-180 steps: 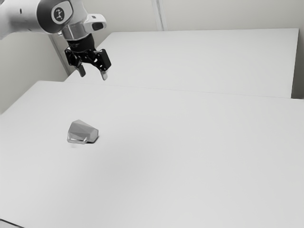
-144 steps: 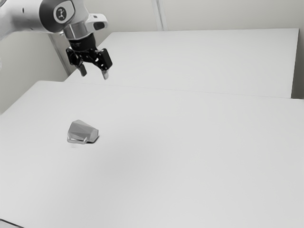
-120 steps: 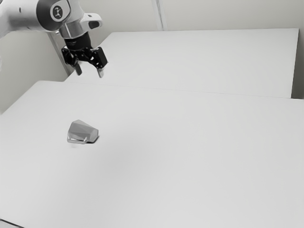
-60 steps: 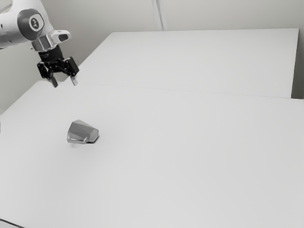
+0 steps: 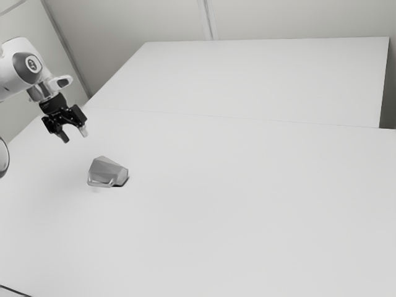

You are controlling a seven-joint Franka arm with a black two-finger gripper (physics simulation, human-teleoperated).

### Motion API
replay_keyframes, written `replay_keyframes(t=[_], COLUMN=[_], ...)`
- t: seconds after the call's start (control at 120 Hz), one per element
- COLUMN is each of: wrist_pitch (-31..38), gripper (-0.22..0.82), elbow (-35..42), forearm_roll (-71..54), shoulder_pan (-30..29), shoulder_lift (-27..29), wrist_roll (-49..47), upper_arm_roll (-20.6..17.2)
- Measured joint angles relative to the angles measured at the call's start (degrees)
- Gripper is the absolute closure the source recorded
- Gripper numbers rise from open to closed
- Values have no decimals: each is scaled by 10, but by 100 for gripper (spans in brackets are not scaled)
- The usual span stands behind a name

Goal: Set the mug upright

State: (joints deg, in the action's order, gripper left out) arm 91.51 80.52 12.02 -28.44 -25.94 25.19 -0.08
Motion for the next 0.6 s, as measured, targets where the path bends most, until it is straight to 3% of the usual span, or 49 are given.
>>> replay_keyframes(t=[0.6], wrist_pitch=[21], gripper=[0], elbow=[-20], forearm_roll=[142], shoulder_pan=[-38], shoulder_lift=[-105], wrist_roll=[147], upper_arm_roll=[-3])
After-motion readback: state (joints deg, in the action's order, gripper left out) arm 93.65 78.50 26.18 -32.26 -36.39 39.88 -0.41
